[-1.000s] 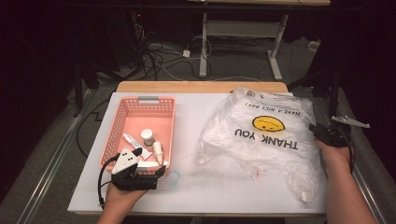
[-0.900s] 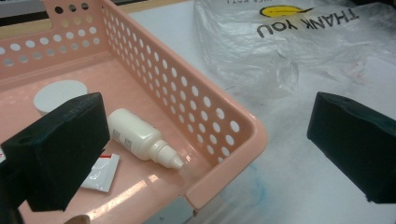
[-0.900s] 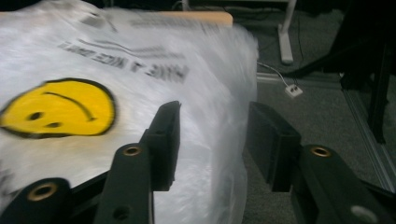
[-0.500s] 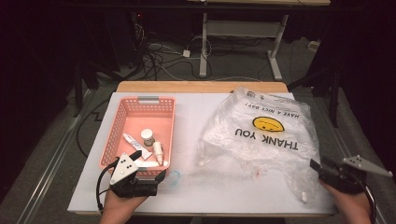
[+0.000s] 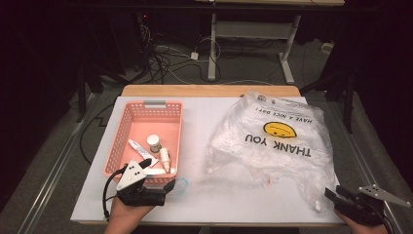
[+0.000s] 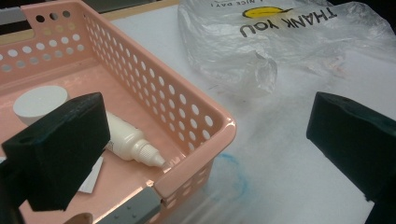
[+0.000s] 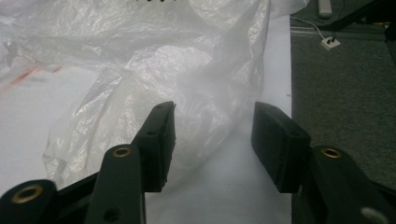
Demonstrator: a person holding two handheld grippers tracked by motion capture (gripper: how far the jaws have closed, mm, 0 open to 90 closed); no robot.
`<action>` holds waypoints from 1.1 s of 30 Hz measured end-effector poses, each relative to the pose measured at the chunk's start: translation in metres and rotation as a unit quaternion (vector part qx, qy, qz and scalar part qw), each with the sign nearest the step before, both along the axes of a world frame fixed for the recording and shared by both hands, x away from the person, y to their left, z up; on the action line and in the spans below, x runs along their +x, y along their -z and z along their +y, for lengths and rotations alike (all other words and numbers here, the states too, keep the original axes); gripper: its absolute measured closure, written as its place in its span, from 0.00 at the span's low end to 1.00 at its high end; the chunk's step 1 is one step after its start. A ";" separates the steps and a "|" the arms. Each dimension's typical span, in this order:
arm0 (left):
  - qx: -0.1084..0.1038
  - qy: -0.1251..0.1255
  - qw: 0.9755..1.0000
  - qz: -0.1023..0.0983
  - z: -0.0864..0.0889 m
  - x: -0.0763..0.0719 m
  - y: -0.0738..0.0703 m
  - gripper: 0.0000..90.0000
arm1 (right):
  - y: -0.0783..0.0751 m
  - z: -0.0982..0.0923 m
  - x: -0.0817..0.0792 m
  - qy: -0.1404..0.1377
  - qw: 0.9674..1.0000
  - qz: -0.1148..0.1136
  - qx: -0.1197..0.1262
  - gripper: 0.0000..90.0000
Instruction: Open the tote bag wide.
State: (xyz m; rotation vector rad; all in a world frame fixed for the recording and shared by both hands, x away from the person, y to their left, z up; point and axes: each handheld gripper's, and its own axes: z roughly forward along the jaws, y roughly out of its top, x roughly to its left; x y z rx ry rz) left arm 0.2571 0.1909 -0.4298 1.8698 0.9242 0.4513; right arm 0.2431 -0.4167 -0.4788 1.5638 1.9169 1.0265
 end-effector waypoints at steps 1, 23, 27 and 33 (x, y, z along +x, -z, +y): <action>0.000 -0.001 1.000 0.001 0.000 0.000 0.000 0.00 | 0.000 0.001 0.001 -0.002 1.000 0.000 -0.002 0.60; -0.012 -0.004 1.000 0.008 0.007 0.005 0.003 0.00 | -0.015 0.050 -0.024 -0.096 0.993 -0.015 -0.066 1.00; -0.018 -0.009 1.000 0.007 0.009 0.005 0.002 0.00 | -0.015 0.068 -0.024 -0.122 0.990 -0.010 -0.071 1.00; -0.020 -0.010 1.000 0.006 0.010 0.006 0.002 0.00 | -0.013 0.098 -0.018 -0.160 0.985 -0.011 -0.069 1.00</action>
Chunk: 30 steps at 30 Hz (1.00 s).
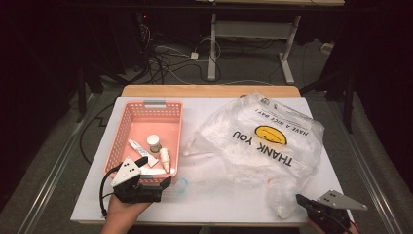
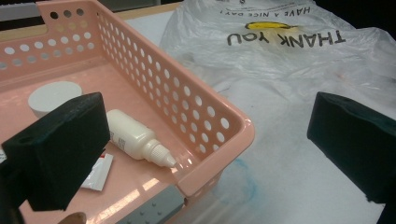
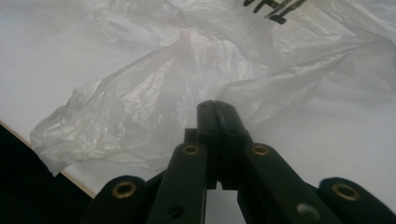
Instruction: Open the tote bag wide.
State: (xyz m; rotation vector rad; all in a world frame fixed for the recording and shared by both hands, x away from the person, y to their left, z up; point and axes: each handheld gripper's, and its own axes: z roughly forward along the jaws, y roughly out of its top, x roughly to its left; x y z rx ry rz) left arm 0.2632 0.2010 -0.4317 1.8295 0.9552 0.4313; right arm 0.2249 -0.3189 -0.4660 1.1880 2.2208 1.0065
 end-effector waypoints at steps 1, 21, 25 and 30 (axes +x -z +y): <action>-0.001 0.000 1.000 0.000 0.000 0.000 0.000 0.00 | 0.000 0.006 0.001 -0.008 1.000 0.001 -0.001 1.00; -0.006 -0.008 1.000 0.008 0.002 0.000 0.002 0.00 | 0.001 0.071 0.002 -0.089 0.996 0.004 0.031 0.84; -0.006 -0.009 1.000 0.008 0.002 0.000 0.003 0.00 | -0.008 0.058 -0.002 -0.083 0.994 -0.010 0.067 0.74; -0.006 -0.009 1.000 0.012 0.001 0.000 0.003 0.00 | -0.016 0.047 -0.004 -0.072 0.993 -0.031 0.087 0.62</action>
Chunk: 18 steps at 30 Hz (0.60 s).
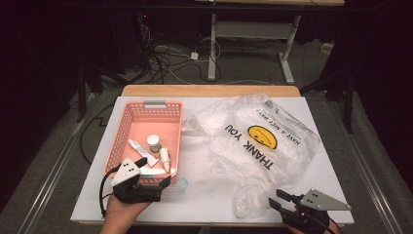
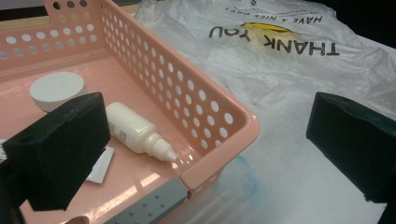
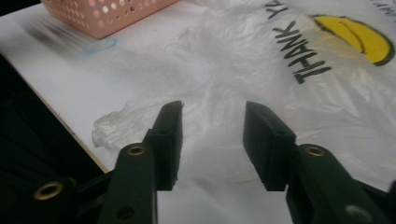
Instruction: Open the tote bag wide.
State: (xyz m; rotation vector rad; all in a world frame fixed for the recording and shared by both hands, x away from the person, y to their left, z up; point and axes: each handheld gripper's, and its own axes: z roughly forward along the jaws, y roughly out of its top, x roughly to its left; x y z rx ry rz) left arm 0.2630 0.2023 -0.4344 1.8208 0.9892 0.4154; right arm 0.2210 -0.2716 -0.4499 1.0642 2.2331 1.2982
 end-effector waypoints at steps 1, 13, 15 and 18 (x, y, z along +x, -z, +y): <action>0.000 0.000 1.000 0.000 0.000 0.000 0.000 0.00 | -0.001 -0.002 0.000 0.002 1.000 -0.005 0.002 0.59; -0.002 -0.007 1.000 0.001 0.001 0.000 0.000 0.00 | -0.003 -0.019 0.017 0.043 0.998 -0.040 0.015 0.23; -0.003 -0.008 1.000 0.002 0.001 0.000 0.000 0.00 | -0.003 -0.021 0.021 0.054 0.997 -0.045 0.015 0.17; -0.002 -0.007 1.000 0.002 0.001 0.000 0.001 0.00 | -0.003 -0.022 0.026 0.059 0.997 -0.051 0.012 0.10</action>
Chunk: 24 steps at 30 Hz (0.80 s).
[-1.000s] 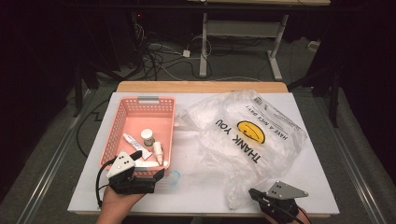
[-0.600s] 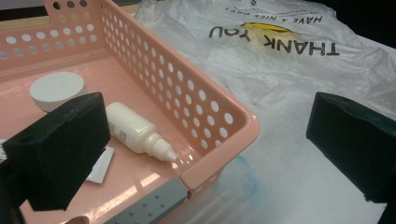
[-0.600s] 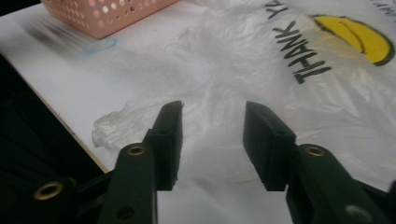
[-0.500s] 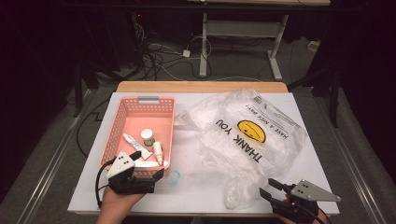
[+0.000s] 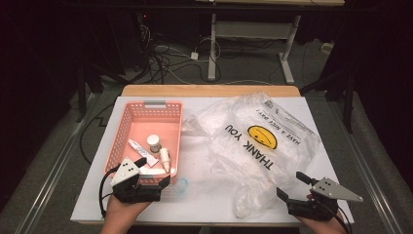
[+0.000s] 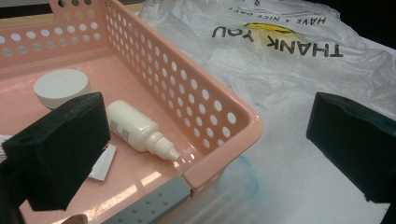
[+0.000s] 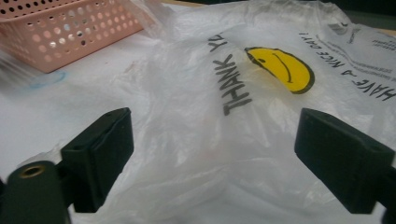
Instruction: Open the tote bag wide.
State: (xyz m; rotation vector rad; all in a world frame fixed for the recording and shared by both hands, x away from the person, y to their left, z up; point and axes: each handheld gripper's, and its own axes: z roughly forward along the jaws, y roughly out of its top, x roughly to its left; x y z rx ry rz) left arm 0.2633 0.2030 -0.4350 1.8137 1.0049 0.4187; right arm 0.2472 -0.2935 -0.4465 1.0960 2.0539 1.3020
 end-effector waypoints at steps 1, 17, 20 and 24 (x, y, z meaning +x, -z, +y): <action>0.000 0.000 1.000 0.000 0.000 0.000 0.000 0.00 | 0.000 0.000 0.000 0.000 1.000 0.000 0.000 0.10; 0.022 0.010 1.000 -0.005 -0.003 0.000 -0.002 0.00 | -0.011 0.014 0.033 -0.003 1.000 -0.011 -0.006 0.00; 0.017 0.016 1.000 0.000 -0.004 0.000 -0.002 0.00 | -0.014 0.017 0.038 -0.006 1.000 -0.011 -0.004 0.00; 0.012 0.023 1.000 0.012 -0.003 0.001 -0.003 0.00 | -0.021 0.025 0.054 -0.012 1.000 -0.017 0.002 0.00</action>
